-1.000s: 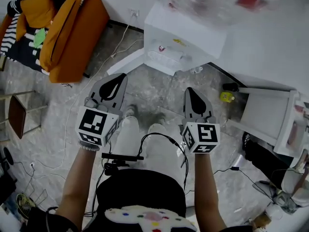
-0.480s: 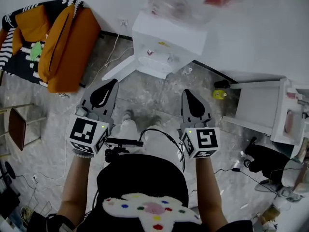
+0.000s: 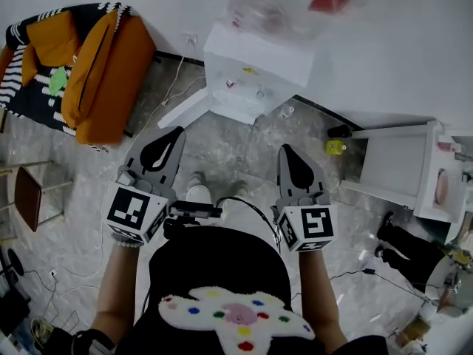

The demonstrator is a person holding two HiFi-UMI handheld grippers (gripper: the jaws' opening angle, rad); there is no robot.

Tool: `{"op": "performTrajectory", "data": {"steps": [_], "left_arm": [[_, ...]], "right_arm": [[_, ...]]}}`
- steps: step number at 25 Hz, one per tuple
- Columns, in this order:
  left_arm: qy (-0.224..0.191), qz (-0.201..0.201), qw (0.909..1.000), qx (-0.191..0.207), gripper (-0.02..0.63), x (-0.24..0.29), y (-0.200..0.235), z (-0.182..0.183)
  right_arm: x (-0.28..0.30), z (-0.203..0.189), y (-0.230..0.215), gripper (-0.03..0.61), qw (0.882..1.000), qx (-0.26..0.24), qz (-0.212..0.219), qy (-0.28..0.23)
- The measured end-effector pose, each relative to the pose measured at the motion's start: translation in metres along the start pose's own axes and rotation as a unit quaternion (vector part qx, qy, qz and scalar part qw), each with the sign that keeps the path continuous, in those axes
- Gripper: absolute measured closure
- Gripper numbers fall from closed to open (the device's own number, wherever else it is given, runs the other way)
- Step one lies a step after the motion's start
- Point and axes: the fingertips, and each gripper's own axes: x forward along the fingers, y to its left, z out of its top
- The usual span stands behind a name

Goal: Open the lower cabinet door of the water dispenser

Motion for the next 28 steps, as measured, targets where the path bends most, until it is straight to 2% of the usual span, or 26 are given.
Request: {"op": "performTrajectory", "data": {"steps": [11, 28], "left_arm": [[-0.013, -0.015, 0.9998, 0.008, 0.601, -0.004, -0.014, 0.012], [-0.027, -0.02, 0.9993, 0.014, 0.601, -0.007, -0.027, 0.015]], "right_arm": [[-0.009, 0.012, 0.004, 0.575, 1.0, 0.001, -0.007, -0.007], [-0.008, 0.02, 0.015, 0.575, 0.999, -0.023, 0.011, -0.029]]}}
